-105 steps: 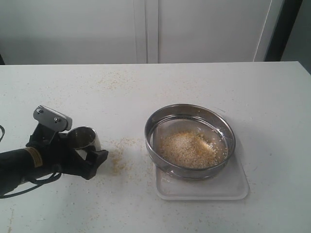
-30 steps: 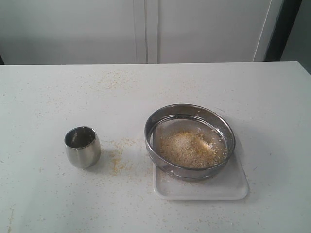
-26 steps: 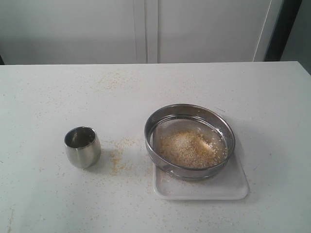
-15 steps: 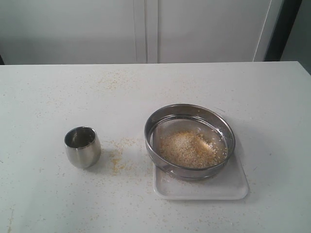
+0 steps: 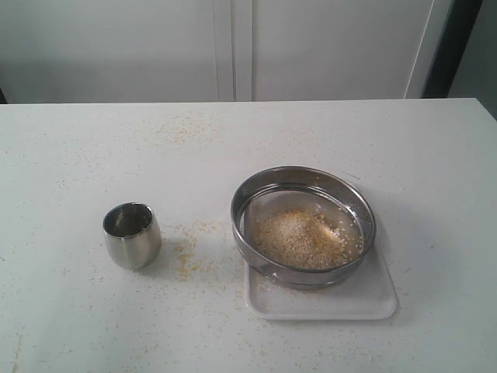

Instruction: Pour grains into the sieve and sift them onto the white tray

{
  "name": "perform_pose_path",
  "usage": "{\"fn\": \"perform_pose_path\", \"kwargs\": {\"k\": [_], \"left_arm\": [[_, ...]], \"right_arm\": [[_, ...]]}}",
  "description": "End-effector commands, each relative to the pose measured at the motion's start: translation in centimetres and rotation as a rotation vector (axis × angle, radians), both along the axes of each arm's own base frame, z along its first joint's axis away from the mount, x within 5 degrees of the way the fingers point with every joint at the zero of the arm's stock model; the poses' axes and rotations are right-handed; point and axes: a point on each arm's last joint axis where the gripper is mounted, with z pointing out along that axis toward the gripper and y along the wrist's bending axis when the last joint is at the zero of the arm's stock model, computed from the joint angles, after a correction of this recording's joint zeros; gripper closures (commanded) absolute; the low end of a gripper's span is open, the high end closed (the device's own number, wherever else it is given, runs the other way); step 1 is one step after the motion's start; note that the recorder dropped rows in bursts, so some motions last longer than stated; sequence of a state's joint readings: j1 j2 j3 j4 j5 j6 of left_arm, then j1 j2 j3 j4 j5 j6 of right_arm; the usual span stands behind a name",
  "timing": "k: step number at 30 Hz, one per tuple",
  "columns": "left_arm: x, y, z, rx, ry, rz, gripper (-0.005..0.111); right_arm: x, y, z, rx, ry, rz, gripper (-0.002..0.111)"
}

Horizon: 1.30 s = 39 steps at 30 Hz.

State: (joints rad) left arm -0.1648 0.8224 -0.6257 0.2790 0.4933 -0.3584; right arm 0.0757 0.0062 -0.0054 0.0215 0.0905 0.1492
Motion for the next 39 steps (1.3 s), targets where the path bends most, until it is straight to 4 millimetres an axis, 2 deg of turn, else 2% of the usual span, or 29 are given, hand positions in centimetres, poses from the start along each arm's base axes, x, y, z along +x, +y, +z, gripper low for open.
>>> {"fn": "perform_pose_path", "kwargs": {"k": [1, 3, 8, 11, 17, 24, 29, 32, 39], "left_arm": [[-0.2, 0.1, -0.2, -0.007, 0.004, 0.008, 0.107], [-0.2, 0.1, -0.2, -0.007, 0.004, 0.008, 0.107], [-0.2, 0.1, -0.2, -0.007, 0.004, 0.008, 0.107], [-0.2, 0.1, -0.2, -0.007, 0.004, 0.008, 0.107], [-0.2, 0.1, -0.2, -0.007, 0.004, 0.008, 0.107], [-0.2, 0.1, -0.2, -0.007, 0.004, 0.008, 0.107], [-0.2, 0.1, -0.2, -0.007, 0.004, 0.008, 0.107], [-0.2, 0.1, -0.2, -0.007, 0.004, 0.008, 0.107], [-0.2, 0.1, -0.2, -0.007, 0.004, 0.008, 0.107]], "right_arm": [[-0.1, -0.1, 0.7, 0.229, -0.074, 0.001, 0.108], [-0.1, -0.1, 1.3, 0.244, -0.146, 0.007, 0.108], [-0.4, -0.2, 2.6, 0.424, -0.269, 0.041, 0.108], [-0.6, -0.2, 3.1, 0.427, -0.331, 0.05, 0.108], [-1.7, -0.3, 6.3, 0.402, -0.52, 0.077, 0.108], [-1.4, -0.3, 9.1, 0.345, -0.534, 0.062, 0.108], [0.7, -0.1, 12.2, 0.28, -0.474, 0.041, 0.108], [3.1, 0.2, 13.8, 0.23, -0.37, 0.035, 0.108], [7.6, 0.4, 15.1, 0.04, -0.004, -0.016, 0.108]]}}
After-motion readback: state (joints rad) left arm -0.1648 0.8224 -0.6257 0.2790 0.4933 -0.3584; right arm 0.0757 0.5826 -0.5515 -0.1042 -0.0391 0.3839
